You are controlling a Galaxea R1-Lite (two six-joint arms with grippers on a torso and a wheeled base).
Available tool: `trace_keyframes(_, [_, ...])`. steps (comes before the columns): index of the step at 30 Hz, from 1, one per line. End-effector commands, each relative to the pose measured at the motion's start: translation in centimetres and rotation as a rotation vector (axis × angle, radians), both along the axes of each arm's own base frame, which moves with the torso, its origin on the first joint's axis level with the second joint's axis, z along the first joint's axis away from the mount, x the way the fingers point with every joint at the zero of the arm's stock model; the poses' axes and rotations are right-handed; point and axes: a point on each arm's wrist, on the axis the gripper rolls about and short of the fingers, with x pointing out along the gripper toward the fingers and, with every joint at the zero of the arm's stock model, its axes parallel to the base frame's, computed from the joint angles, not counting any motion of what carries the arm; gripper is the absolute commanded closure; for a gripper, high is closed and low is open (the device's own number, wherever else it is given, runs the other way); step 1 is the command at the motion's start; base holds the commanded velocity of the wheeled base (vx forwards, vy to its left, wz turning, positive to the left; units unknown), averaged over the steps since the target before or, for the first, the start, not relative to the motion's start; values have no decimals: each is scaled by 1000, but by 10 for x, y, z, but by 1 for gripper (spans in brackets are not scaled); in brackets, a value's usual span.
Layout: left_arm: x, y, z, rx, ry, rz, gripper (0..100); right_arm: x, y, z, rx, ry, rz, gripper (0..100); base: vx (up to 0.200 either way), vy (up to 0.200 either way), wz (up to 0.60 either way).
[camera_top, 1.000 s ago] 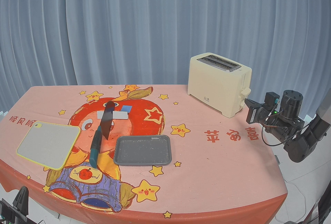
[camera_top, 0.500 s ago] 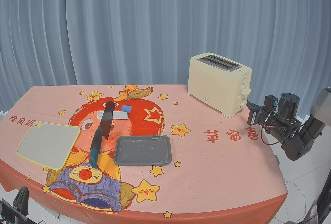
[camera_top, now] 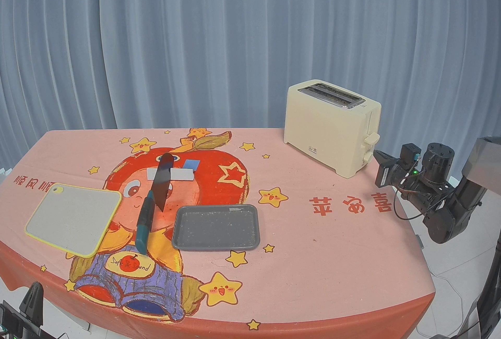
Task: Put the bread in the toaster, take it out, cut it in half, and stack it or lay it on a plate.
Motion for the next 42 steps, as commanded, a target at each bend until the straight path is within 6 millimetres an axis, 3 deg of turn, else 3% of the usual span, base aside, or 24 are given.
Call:
trace_keyframes(1, [1,0,-5,0,19,1,100,0,-4,-4,-1,12,12,100,0,0,0])
trace_keyframes(17, [1,0,-5,0,17,1,100,-7,-10,-8,-20,5,102,100,0,0,0])
trace_keyframes(42, [1,0,-5,0,17,1,100,23,-7,2,-27,66,92,100,0,0,0])
